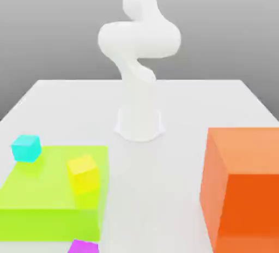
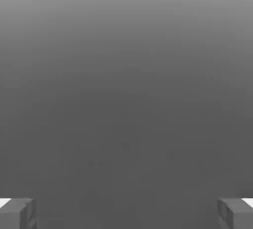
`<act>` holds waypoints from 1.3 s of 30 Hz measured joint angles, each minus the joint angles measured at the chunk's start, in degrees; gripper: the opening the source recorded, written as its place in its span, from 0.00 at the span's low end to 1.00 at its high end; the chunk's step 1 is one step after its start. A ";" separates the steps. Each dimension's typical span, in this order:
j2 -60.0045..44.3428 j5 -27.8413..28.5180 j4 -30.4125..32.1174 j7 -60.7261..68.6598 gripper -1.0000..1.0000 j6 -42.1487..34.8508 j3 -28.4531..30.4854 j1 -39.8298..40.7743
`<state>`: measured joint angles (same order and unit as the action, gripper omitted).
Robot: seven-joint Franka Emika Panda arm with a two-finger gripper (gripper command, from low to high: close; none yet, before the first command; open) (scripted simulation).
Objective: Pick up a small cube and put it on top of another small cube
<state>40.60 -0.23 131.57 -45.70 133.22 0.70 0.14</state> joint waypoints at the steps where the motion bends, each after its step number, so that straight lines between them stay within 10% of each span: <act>1: -2.26 -0.13 -0.09 0.08 0.50 0.62 0.29 0.08; 33: -68.88 -5.94 -3.98 3.88 0.50 22.49 4.66 5.84; 34: -70.46 -6.20 -4.31 4.07 0.00 23.71 4.36 6.09; 39: -70.45 -6.20 -4.31 4.07 0.00 23.70 4.34 6.10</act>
<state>-29.85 -6.44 127.26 -41.63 156.92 5.05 6.24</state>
